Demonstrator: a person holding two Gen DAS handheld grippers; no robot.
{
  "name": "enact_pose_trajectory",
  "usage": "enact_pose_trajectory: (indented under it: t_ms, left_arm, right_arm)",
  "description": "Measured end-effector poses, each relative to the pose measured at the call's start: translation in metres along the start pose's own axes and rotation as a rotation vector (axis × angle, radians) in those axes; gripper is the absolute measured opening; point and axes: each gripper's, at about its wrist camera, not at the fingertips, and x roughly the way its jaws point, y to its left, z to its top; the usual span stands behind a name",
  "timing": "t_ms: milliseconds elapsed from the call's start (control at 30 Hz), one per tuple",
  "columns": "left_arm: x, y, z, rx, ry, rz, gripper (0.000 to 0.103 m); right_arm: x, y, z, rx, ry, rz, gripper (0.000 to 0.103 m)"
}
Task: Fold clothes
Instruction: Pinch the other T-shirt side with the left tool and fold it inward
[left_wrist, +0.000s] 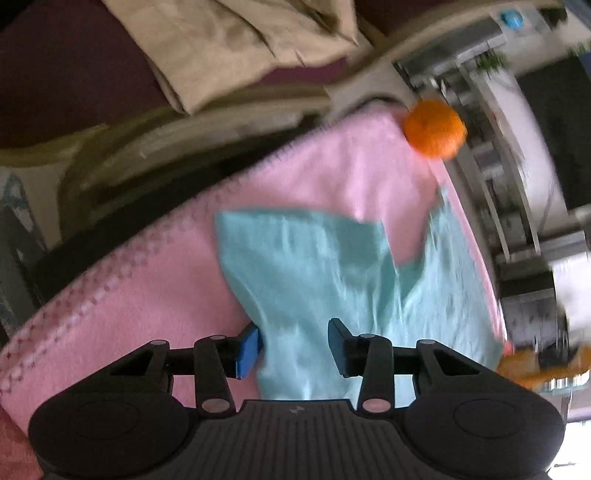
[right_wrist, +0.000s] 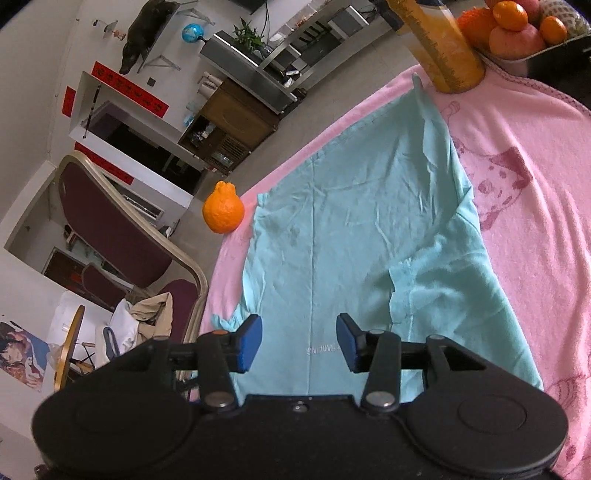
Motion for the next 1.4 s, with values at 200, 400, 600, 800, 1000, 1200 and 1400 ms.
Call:
enact_pose_trajectory:
  t_ms: [200, 400, 600, 800, 1000, 1200, 1400]
  left_arm:
    - [-0.006, 0.011, 0.010, -0.076, -0.104, 0.021, 0.023]
    - [-0.018, -0.003, 0.008, 0.015, -0.204, 0.054, 0.000]
    - [-0.037, -0.033, -0.005, 0.208, -0.321, 0.079, 0.000]
    - [-0.045, -0.068, -0.067, 0.635, -0.345, 0.089, 0.000]
    - [-0.047, -0.085, -0.139, 1.063, -0.289, 0.091, 0.002]
    - [-0.049, -0.102, -0.210, 1.489, -0.219, 0.091, 0.016]
    - [-0.055, -0.101, -0.170, 1.276, -0.180, 0.079, 0.039]
  right_arm:
    - [0.002, -0.002, 0.000, 0.001, -0.006, -0.002, 0.044]
    - [0.006, -0.003, -0.001, -0.008, -0.002, -0.016, 0.044]
    - [0.008, -0.003, -0.002, -0.032, -0.006, -0.041, 0.044]
    - [0.002, -0.011, 0.000, 0.001, -0.025, -0.053, 0.044]
    - [-0.007, -0.020, 0.003, 0.032, -0.045, -0.057, 0.044]
    - [-0.015, -0.030, 0.008, 0.082, -0.063, -0.060, 0.046]
    - [-0.015, -0.032, 0.010, 0.074, -0.057, -0.100, 0.048]
